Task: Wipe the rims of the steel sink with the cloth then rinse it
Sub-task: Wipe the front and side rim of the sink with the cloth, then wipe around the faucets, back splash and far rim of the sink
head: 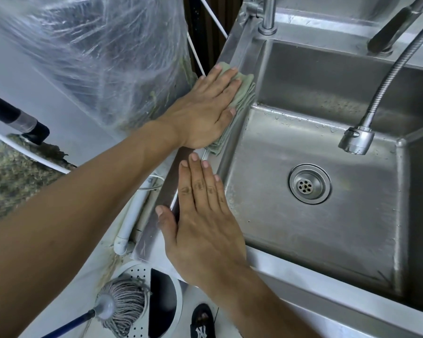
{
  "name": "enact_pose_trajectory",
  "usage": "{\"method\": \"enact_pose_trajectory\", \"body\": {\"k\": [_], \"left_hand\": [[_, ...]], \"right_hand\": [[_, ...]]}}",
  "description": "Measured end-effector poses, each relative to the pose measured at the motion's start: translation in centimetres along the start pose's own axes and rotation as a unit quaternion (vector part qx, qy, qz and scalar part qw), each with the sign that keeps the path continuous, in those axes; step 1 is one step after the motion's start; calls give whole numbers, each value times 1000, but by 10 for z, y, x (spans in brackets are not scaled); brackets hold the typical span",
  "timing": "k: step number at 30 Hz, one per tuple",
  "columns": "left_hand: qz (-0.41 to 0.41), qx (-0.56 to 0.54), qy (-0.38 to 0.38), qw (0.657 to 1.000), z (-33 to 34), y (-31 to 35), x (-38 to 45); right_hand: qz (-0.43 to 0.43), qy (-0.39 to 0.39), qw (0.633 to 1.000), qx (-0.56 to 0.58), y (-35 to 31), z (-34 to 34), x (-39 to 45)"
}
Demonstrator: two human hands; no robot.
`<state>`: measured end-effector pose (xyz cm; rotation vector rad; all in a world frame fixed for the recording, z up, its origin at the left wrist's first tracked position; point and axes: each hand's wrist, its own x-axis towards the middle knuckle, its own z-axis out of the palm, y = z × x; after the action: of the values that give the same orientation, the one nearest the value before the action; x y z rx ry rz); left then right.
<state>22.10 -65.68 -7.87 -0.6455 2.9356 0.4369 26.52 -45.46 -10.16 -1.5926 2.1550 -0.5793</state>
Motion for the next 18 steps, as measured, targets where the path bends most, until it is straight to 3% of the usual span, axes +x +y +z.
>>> {"method": "enact_pose_trajectory", "body": {"k": [11,18], "left_hand": [[-3,-13,13,1000,3,-1,1],[-4,9,30,1000,0,-1,17]], "right_hand": [[-6,37,999,-22,2,8,-2],[-18,-4,1000,14,3,0,-1]]}}
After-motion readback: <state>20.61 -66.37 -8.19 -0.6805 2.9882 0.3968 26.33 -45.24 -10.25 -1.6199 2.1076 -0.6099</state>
